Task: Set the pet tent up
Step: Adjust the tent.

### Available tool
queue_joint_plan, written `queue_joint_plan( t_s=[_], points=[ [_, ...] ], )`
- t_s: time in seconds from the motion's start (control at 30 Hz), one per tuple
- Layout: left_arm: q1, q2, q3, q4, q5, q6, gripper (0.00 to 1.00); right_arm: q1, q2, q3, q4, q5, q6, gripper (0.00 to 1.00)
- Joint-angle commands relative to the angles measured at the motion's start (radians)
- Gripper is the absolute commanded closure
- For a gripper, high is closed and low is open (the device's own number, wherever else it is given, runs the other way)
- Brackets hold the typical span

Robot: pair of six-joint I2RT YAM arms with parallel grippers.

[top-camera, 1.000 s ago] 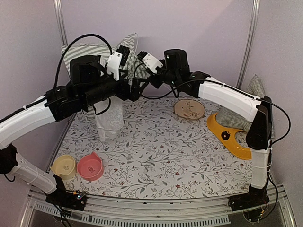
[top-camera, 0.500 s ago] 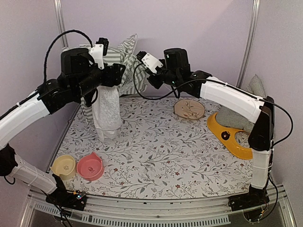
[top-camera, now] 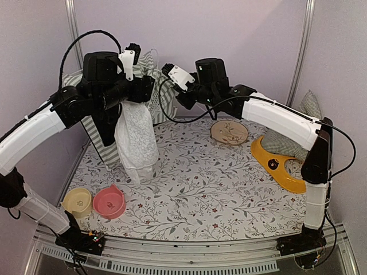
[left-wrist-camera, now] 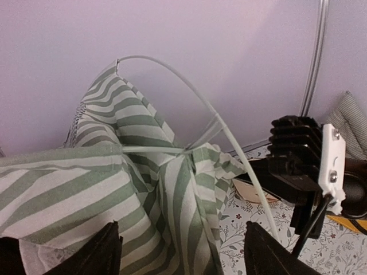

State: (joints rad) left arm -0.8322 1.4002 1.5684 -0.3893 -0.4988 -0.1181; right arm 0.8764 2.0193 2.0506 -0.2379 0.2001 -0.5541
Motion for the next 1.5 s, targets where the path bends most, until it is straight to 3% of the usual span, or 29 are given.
queue_joint_plan(
  t_s=[0.0,0.3,0.5,0.53,0.6,0.67,0.87,1.1,1.47],
  points=[
    [0.015,0.012,0.06,-0.081,0.006,-0.028,0.31,0.015,-0.049,0.045,0.05,-0.008,0.042,1.0],
    [0.06,0.103,0.115,-0.172,0.104,-0.107,0.38,0.029,-0.029,0.081,0.035,-0.011,0.035,1.0],
    [0.09,0.102,0.091,-0.143,0.101,-0.114,0.43,0.034,-0.031,0.085,0.033,-0.019,0.033,1.0],
    [0.099,0.097,0.081,-0.129,0.116,-0.112,0.48,0.033,-0.032,0.085,0.033,-0.021,0.033,1.0],
    [0.107,0.076,0.052,-0.091,0.151,-0.111,0.68,0.035,-0.03,0.081,0.031,-0.022,0.029,1.0],
    [0.123,0.048,0.025,-0.059,0.2,-0.124,1.0,0.034,-0.027,0.07,0.028,-0.018,0.014,1.0],
    [0.303,-0.069,-0.059,0.026,0.484,-0.201,1.0,-0.021,-0.074,-0.016,0.016,-0.173,-0.024,1.0],
    [0.549,-0.144,-0.1,0.116,0.838,-0.325,1.0,-0.083,-0.117,-0.105,0.004,-0.276,-0.047,0.92],
    [0.788,-0.146,-0.135,0.272,1.132,-0.494,1.0,-0.175,-0.229,-0.322,-0.001,-0.338,-0.04,0.92]
  ],
)
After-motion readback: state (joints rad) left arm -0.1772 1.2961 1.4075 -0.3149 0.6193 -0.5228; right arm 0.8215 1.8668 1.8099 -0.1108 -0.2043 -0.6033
